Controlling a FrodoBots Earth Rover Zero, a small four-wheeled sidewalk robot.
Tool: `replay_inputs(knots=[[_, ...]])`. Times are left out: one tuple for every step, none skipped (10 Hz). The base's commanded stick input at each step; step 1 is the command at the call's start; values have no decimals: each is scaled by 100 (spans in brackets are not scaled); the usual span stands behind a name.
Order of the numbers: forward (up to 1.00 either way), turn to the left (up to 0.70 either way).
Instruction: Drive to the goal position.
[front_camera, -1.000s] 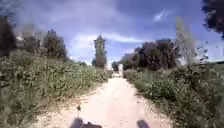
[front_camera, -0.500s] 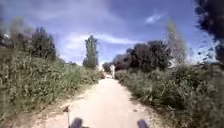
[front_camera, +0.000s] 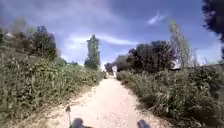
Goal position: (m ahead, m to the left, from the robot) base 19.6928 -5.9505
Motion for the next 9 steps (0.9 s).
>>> replay_inputs(knots=[[70,0],[70,0],[70,0],[70,0],[70,0],[70,0],[70,0],[70,-11],[70,-29]])
